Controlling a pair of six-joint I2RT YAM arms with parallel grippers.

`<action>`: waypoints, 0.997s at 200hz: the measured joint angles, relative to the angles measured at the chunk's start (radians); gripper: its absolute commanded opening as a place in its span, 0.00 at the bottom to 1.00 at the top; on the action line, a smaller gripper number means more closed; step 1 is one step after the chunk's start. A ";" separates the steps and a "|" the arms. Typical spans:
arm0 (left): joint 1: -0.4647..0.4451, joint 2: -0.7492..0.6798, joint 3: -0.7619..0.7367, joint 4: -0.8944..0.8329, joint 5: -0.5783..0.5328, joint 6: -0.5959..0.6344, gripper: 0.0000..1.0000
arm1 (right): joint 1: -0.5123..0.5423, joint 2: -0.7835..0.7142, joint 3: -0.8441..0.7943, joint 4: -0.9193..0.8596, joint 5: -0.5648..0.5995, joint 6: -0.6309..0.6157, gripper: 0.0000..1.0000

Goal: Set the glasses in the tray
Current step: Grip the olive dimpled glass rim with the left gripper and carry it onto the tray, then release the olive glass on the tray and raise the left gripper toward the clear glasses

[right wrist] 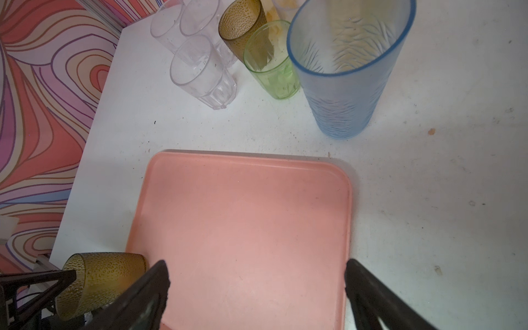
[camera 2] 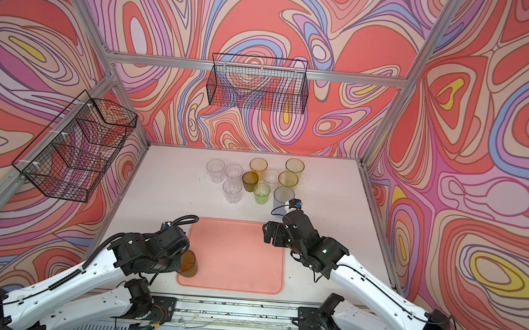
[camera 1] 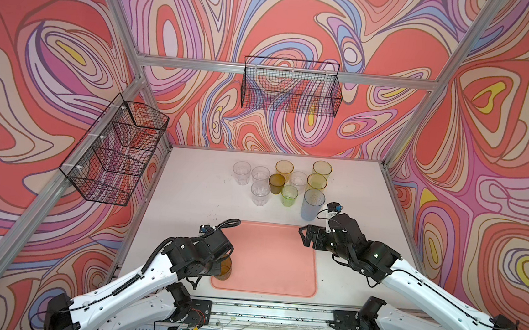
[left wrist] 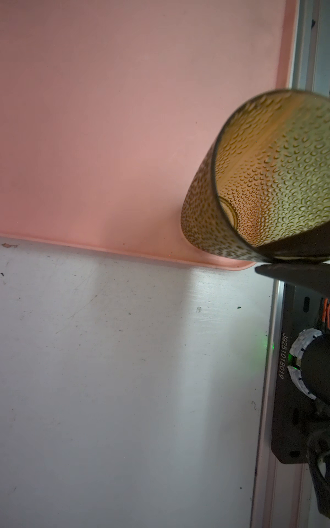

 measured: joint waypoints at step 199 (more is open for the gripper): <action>-0.003 0.176 0.376 0.174 -0.269 0.230 1.00 | 0.000 0.040 0.096 0.009 -0.137 0.010 0.99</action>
